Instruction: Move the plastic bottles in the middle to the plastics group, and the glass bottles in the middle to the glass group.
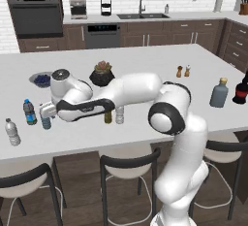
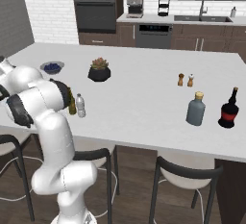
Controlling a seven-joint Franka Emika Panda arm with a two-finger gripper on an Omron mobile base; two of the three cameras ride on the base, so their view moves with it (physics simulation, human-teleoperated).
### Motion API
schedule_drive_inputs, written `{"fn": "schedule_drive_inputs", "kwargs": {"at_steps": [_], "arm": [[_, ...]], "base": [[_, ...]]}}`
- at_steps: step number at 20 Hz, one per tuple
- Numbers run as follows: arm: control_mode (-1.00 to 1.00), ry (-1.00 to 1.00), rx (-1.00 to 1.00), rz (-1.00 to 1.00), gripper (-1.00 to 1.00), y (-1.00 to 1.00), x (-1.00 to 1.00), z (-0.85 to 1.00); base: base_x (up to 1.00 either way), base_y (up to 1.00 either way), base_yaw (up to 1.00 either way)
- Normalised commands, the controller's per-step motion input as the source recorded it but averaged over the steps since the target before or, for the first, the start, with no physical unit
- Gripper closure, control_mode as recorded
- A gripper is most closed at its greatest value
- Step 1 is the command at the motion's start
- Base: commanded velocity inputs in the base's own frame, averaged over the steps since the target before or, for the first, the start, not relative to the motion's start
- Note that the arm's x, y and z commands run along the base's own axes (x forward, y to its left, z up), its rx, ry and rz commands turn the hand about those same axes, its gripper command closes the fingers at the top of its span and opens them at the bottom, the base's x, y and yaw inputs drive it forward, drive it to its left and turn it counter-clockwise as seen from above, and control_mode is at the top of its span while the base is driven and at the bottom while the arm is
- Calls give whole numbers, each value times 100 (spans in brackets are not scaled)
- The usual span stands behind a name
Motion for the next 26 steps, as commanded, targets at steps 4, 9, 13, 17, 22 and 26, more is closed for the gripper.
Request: {"fn": "schedule_drive_inputs", "kwargs": {"at_steps": [4, 9, 13, 17, 22, 26], "arm": [[-100, 0, 0, -3, -100, -100, -43, 3], [-100, 3, 0, -3, -100, -100, -25, 29], [-100, 1, 0, -3, -100, -100, -27, 36], [-100, 3, 0, -3, -100, -100, -26, 31], [-100, 4, 0, -3, -100, -100, -18, 23], [-100, 7, 0, -1, -100, -100, -2, 19]], "base": [[0, 0, 0], [0, 0, 0], [0, 0, 0], [0, 0, 0], [0, 0, 0], [0, 0, 0]]}}
